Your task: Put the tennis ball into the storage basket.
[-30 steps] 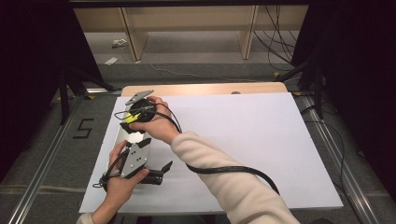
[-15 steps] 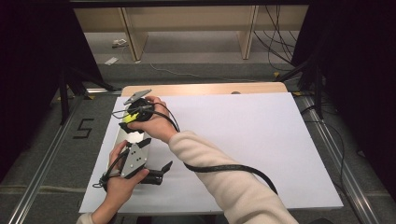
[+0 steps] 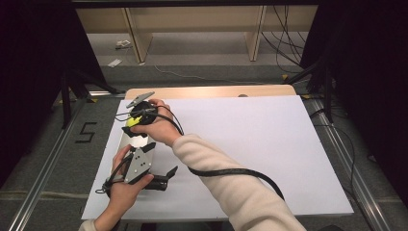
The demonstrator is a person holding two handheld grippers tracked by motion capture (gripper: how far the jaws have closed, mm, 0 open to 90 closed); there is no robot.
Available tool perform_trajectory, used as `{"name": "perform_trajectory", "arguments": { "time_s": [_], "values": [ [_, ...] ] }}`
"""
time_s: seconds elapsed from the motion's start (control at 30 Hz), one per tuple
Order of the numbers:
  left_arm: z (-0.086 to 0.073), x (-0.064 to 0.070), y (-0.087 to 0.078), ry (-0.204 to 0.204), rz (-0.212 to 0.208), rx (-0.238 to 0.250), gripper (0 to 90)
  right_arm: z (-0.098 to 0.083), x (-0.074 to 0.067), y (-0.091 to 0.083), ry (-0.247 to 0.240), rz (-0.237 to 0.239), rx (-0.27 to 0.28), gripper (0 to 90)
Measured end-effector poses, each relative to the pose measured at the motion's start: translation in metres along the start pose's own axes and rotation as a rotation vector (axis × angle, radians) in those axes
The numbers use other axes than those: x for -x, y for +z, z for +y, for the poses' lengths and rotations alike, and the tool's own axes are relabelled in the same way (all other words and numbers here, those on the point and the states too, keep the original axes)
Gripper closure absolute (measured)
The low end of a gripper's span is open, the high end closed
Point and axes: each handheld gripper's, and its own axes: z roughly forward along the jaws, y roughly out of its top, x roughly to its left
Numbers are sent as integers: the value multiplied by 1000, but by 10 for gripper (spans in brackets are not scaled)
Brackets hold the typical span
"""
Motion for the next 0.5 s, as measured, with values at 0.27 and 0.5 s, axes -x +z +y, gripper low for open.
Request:
{"name": "perform_trajectory", "arguments": {
  "time_s": [0.27, 0.5],
  "values": [
    [0, 0, 0, -3, 0, -1, 0, 0, 0, 4, 7, 4, -4, 271],
    [0, 0, 0, -5, -1, 1, 0, 0, 0, 8, 10, 5, -12, 270]
  ]
}}
